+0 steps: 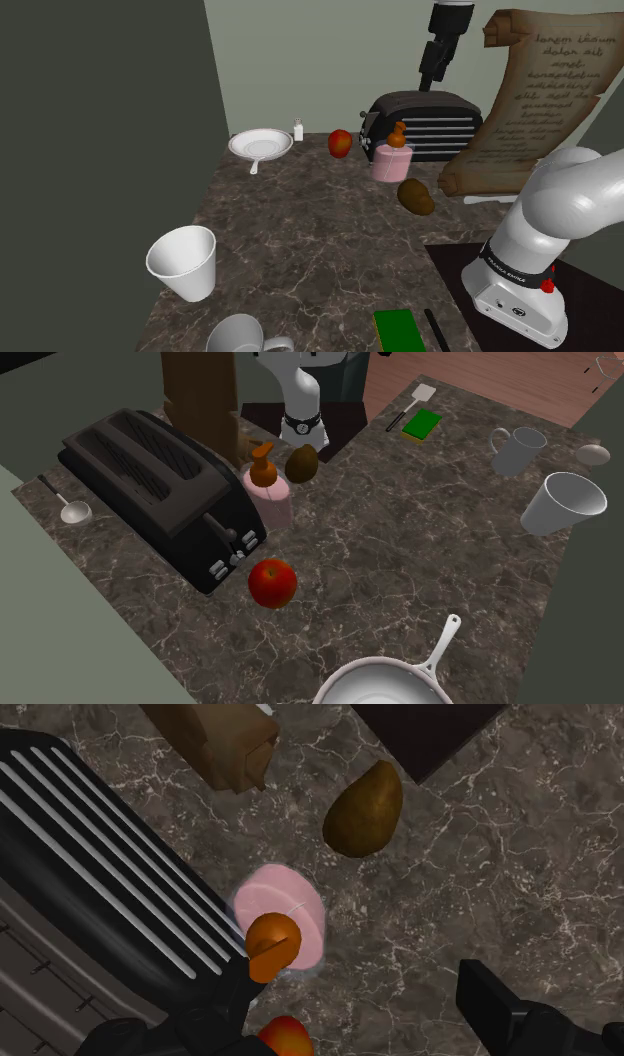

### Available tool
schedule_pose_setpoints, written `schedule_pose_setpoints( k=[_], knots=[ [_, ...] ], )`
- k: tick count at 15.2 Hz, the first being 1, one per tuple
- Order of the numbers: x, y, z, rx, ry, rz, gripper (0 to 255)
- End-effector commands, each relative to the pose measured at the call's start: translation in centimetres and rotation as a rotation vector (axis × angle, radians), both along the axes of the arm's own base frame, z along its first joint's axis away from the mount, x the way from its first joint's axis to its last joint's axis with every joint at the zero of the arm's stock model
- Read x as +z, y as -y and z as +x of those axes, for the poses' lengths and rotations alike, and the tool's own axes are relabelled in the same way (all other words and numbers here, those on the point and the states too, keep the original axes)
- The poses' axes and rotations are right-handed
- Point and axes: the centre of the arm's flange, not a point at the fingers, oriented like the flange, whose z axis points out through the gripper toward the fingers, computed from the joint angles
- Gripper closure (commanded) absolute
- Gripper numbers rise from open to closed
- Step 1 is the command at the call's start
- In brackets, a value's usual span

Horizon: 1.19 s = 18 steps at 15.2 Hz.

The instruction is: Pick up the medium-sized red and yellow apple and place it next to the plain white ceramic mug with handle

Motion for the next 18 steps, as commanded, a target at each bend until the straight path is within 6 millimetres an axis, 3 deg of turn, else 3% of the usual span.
schedule_pose_setpoints(
  k=[1,18],
  knots=[
    [0.0,0.0,0.0,0.0,0.0,0.0,0],
    [-12.0,2.5,18.4,-0.012,0.031,0.016,0]
  ],
)
